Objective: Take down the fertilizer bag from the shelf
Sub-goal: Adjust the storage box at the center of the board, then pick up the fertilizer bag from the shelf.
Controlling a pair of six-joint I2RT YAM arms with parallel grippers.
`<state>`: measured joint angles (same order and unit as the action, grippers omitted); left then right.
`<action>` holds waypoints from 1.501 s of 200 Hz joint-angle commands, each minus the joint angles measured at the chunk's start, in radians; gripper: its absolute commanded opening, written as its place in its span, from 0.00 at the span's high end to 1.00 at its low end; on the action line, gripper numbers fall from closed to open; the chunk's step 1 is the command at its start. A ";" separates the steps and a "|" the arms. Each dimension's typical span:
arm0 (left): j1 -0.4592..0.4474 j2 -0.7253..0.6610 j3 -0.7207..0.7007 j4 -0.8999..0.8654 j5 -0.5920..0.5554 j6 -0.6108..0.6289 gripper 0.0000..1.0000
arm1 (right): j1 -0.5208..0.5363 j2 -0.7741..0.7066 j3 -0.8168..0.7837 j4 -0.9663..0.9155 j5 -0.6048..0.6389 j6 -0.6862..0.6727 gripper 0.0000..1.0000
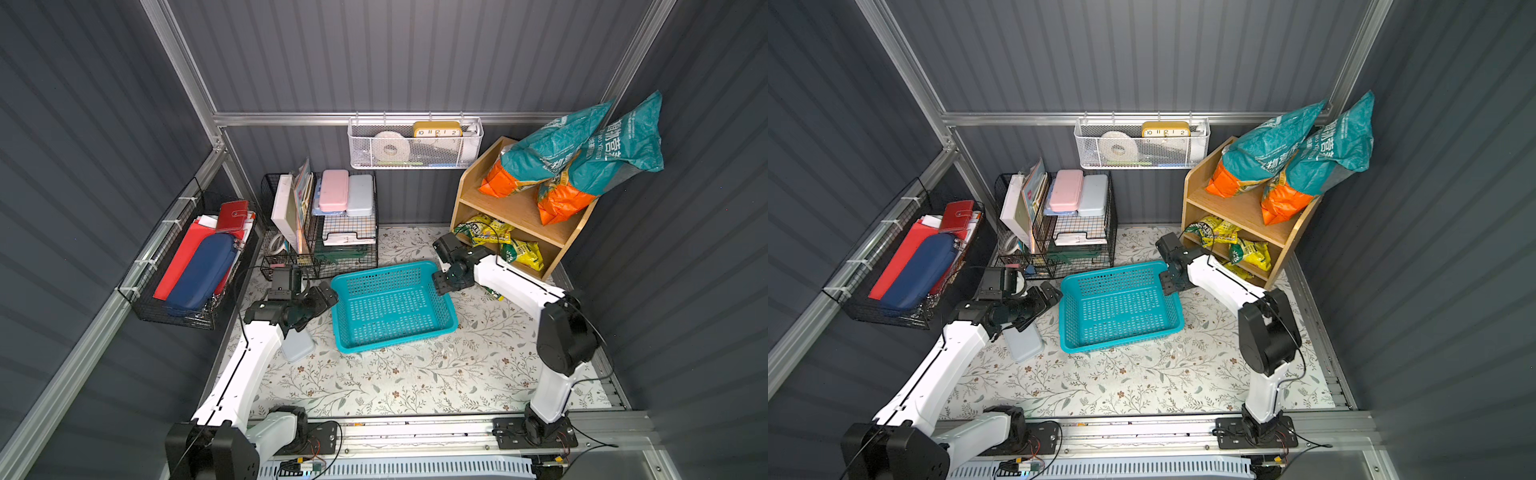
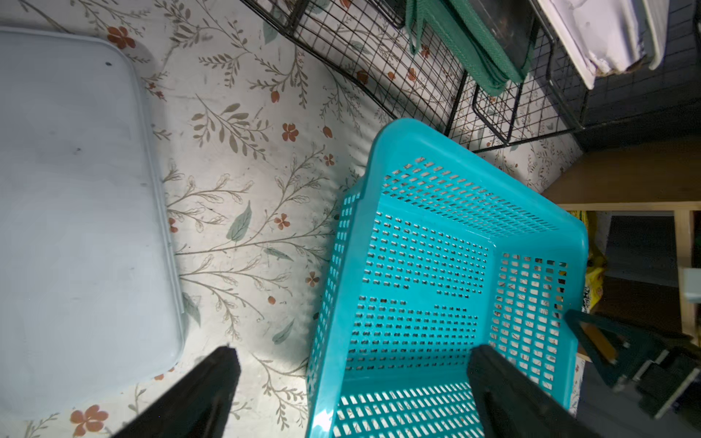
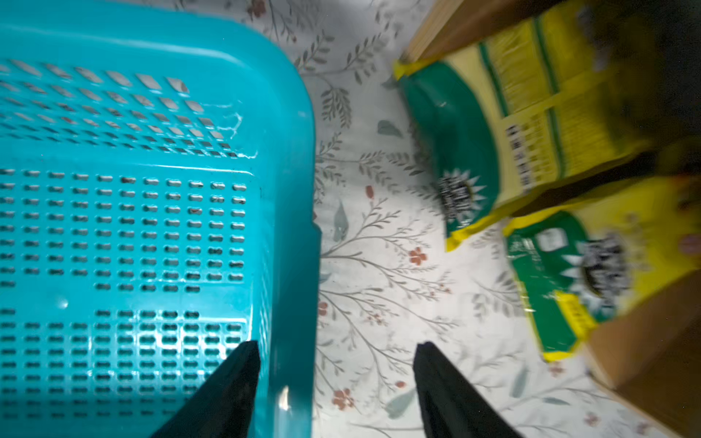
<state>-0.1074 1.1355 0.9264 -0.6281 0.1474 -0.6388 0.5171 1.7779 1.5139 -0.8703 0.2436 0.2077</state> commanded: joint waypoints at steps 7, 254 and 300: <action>-0.033 0.053 0.026 0.039 0.127 0.031 0.01 | 0.006 -0.231 0.110 -0.007 0.160 -0.031 0.28; -0.297 0.250 0.193 0.033 0.069 0.108 0.01 | -0.164 -0.023 0.491 0.910 0.741 -1.146 0.83; -0.298 0.251 0.188 0.045 0.068 0.086 0.01 | -0.158 -0.124 0.588 0.648 0.557 -0.825 1.00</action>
<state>-0.4007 1.3918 1.0954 -0.5690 0.2226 -0.5503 0.3592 1.7256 2.0216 -0.0689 0.9386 -0.8478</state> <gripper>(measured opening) 0.994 0.045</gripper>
